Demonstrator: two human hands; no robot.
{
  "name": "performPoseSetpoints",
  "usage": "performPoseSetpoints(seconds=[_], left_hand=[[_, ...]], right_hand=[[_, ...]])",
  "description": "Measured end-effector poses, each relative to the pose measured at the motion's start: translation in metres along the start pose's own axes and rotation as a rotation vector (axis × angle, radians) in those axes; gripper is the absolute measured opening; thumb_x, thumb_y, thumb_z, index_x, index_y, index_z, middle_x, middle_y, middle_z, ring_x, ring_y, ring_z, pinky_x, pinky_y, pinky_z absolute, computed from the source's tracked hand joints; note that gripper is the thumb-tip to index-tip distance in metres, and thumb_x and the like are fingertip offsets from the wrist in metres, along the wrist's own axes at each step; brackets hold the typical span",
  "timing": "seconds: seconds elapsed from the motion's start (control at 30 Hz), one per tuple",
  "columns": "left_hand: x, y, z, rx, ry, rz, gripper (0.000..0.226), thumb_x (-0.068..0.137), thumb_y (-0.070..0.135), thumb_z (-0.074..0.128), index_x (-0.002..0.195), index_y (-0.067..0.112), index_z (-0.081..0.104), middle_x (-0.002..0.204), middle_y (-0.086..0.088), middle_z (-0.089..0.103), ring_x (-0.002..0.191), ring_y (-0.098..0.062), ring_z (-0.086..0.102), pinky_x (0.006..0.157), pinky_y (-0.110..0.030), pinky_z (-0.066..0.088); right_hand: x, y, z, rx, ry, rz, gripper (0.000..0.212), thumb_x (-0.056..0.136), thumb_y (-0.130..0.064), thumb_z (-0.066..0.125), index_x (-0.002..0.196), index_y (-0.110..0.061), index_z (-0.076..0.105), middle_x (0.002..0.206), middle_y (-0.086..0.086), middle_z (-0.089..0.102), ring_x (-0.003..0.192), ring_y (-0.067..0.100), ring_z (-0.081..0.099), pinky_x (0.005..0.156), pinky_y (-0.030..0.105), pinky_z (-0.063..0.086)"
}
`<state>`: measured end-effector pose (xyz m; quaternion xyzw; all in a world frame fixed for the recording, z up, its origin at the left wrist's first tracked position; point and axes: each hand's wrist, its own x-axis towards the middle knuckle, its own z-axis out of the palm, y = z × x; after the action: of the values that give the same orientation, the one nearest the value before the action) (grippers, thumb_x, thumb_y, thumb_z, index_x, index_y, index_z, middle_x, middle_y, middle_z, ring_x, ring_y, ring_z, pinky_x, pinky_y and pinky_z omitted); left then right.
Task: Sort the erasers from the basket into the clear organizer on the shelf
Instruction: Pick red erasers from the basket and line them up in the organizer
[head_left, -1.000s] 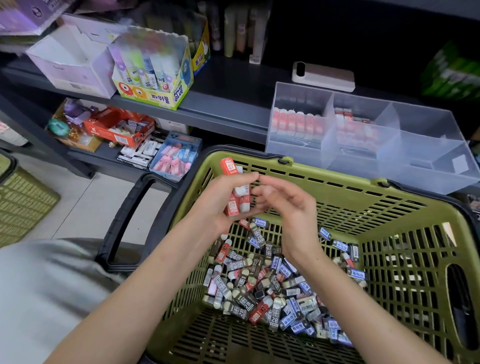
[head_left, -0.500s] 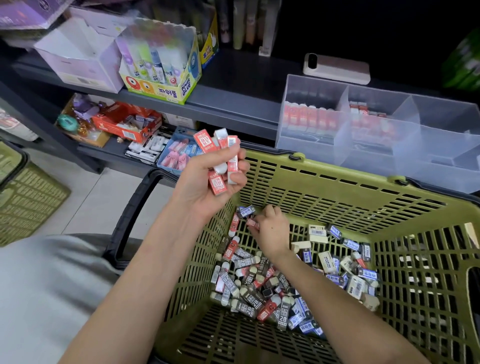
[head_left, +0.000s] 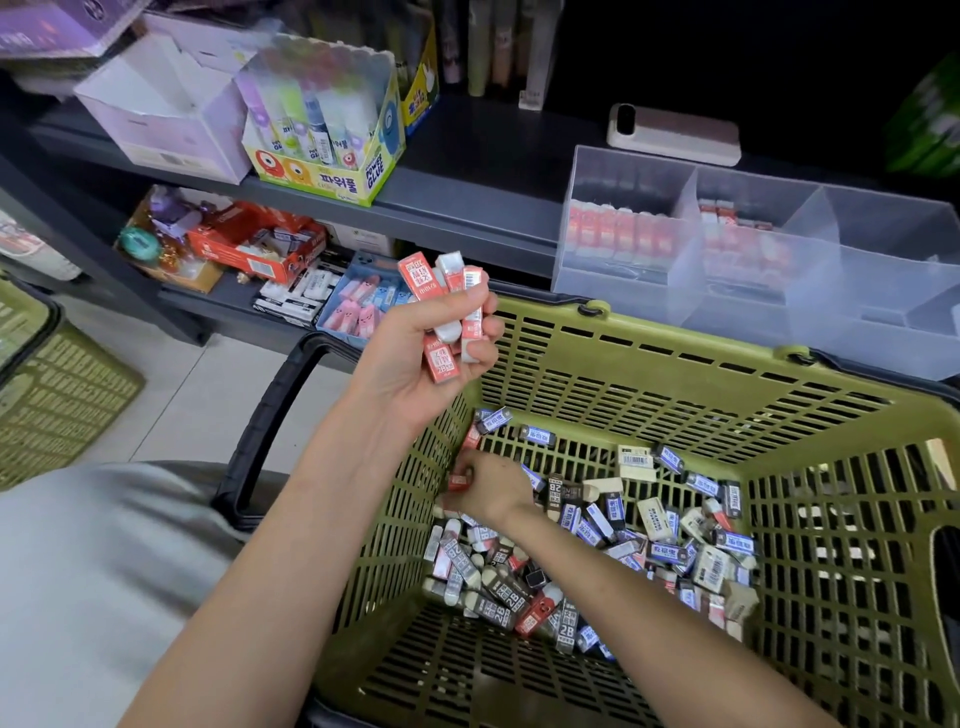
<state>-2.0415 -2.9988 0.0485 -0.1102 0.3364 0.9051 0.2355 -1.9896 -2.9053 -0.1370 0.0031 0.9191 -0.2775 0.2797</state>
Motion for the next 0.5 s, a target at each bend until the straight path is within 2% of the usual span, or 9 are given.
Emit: performPoseSetpoints(seconds=[0.1, 0.27, 0.37, 0.5], left_hand=[[0.0, -0.001, 0.0, 0.027, -0.01, -0.005, 0.02, 0.066, -0.001, 0.066, 0.084, 0.005, 0.057, 0.067, -0.007, 0.059, 0.054, -0.012, 0.055, 0.04, -0.016, 0.042], [0.001, -0.003, 0.0, 0.058, 0.016, -0.013, 0.022, 0.066, 0.0, 0.064, 0.085, 0.006, 0.056, 0.065, -0.005, 0.059, 0.053, -0.012, 0.055, 0.039, -0.017, 0.042], [0.001, -0.006, 0.0, 0.079, 0.003, -0.019, 0.034, 0.058, 0.001, 0.071, 0.087, 0.005, 0.055, 0.066, -0.006, 0.059, 0.053, -0.012, 0.056, 0.039, -0.017, 0.042], [0.002, -0.01, 0.0, 0.164, 0.013, -0.014, 0.032, 0.061, 0.001, 0.07, 0.088, 0.006, 0.054, 0.065, -0.005, 0.059, 0.053, -0.011, 0.056, 0.04, -0.017, 0.041]], right_hand=[[-0.004, -0.003, 0.004, 0.009, 0.041, 0.013, 0.033, 0.074, -0.04, 0.073, 0.099, -0.024, 0.059, 0.1, -0.002, 0.066, 0.095, 0.019, 0.061, 0.067, 0.025, 0.043], [-0.005, 0.001, 0.006, 0.131, 0.027, 0.021, 0.031, 0.07, -0.036, 0.077, 0.074, -0.028, 0.047, 0.103, -0.005, 0.063, 0.096, 0.018, 0.059, 0.07, 0.025, 0.043], [-0.007, 0.006, 0.008, 0.351, 0.032, 0.039, 0.034, 0.066, -0.023, 0.082, 0.069, -0.03, 0.049, 0.099, -0.004, 0.065, 0.095, 0.018, 0.06, 0.081, 0.027, 0.049], [-0.018, 0.007, -0.011, 0.474, 0.086, -0.008, 0.031, 0.064, -0.026, 0.084, 0.077, -0.035, 0.057, 0.09, -0.012, 0.067, 0.094, 0.014, 0.063, 0.093, 0.036, 0.046]])
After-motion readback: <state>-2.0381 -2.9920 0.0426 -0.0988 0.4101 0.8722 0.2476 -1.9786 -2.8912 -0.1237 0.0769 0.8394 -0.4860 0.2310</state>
